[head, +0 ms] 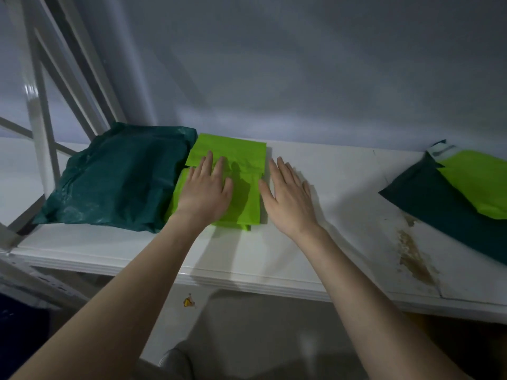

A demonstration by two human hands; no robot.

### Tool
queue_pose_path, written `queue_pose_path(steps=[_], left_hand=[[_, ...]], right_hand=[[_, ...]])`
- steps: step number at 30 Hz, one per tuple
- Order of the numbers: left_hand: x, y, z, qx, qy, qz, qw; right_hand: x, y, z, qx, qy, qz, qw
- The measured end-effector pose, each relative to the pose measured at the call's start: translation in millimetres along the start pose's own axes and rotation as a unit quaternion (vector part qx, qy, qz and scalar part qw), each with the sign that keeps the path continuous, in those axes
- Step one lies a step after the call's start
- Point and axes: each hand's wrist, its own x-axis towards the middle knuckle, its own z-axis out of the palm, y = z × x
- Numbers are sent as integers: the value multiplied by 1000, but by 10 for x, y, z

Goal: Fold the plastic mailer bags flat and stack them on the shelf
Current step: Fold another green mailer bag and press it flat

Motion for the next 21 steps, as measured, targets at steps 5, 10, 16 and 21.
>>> queue_pose_path(steps=[5, 10, 16, 21], left_hand=[[13, 464, 7, -30, 50, 55, 997], [48, 941, 59, -52, 76, 114, 989], [112, 1645, 97, -84, 60, 168, 980], [123, 2342, 238, -192, 8, 189, 963]], right_hand=[[-78, 180, -308, -18, 41, 11, 999], [-233, 572, -762, -50, 91, 25, 994], [-483, 1212, -1425, -69, 146, 80, 984], [-738, 1782, -1872, -99, 164, 119, 974]])
